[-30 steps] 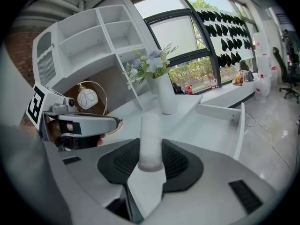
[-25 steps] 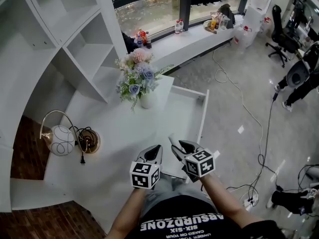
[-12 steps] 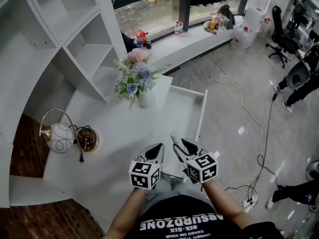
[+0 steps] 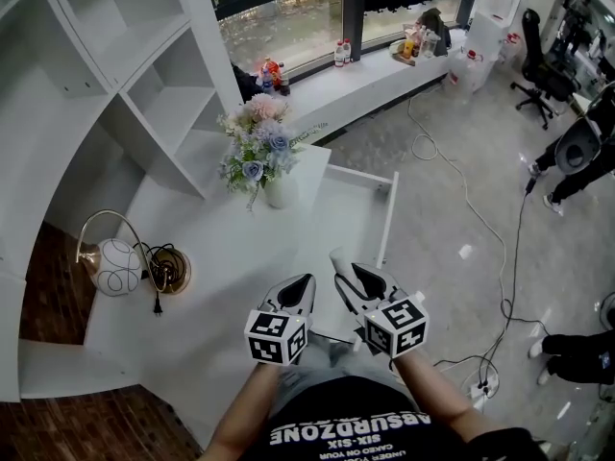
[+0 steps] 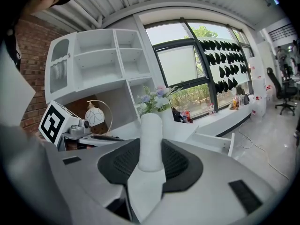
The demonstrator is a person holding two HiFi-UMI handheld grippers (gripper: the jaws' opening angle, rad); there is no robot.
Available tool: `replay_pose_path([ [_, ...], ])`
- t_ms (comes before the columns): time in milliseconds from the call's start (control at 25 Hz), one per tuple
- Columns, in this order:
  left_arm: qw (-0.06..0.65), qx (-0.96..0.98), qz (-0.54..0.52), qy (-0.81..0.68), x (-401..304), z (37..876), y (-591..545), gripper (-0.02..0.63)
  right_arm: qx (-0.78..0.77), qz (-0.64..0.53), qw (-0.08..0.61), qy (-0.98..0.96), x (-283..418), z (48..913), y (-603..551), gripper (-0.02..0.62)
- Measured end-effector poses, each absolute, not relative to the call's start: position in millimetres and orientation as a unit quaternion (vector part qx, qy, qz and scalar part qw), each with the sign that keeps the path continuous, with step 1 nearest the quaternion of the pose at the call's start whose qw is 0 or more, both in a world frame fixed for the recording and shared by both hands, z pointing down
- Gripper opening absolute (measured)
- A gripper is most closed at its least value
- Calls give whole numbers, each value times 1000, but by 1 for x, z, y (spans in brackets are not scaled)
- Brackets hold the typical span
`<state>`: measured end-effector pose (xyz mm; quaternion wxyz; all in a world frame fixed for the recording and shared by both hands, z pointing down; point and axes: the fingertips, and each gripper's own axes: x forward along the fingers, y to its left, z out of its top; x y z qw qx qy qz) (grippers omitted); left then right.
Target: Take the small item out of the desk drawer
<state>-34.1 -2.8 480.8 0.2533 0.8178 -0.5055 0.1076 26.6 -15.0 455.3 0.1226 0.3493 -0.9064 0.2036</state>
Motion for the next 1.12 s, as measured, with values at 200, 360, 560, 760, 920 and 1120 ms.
replay_pose_path([
  [200,250,820,102,-504,-33,476,-4,6,353,194,110,-909,28,443,-16,137],
  [360,245,822,98,-504,-34,470,-4,6,359,186,102,-909,32,435,-17,137],
  [560,243,823,96,-505,-35,468,-4,6,366,177,94,-909,36,427,-19,135],
  [760,241,823,93,-505,-35,465,-3,6,370,176,91,-908,38,422,-17,135],
  [920,239,825,91,-503,-33,462,-2,6,372,174,92,-907,39,420,-14,135],
  [1120,238,826,89,-504,-33,461,2,6,371,170,95,-908,39,423,-9,135],
])
